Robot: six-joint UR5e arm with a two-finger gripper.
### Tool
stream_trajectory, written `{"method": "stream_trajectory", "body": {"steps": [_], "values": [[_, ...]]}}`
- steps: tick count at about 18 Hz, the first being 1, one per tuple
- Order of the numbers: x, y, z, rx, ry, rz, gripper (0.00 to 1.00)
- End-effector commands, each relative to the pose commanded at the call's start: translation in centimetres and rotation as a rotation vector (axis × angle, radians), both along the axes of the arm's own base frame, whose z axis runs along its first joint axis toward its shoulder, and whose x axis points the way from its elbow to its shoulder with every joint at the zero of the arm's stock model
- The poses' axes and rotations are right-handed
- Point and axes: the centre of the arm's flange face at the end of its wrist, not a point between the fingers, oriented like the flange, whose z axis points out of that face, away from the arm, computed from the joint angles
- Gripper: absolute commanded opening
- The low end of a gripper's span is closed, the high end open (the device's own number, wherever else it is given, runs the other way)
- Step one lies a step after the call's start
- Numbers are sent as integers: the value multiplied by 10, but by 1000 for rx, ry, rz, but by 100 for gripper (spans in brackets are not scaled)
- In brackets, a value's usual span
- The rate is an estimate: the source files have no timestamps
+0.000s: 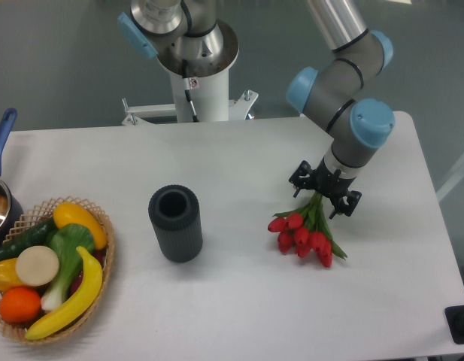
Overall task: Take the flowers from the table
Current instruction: 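Lower the gripper onto the stems just above the red blooms, then close the gripper around the tulip stems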
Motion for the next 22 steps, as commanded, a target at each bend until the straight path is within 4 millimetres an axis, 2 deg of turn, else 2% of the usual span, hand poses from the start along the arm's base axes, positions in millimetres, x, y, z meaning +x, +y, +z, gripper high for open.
{"method": "stream_trajectory", "body": {"steps": [9,10,12,13,18,20,21,22], "values": [[0,-1,-3,1,3,-2,100],[-1,-1,-1,2,6,-1,93],[-1,-1,-3,1,3,0,72],[-1,-1,-2,2,5,0,67],[-1,-1,-4,1,2,-1,61],[-1,0,-2,3,4,-1,55],[-2,-1,-2,3,4,0,49],[-3,-1,-1,4,6,0,48]]}}
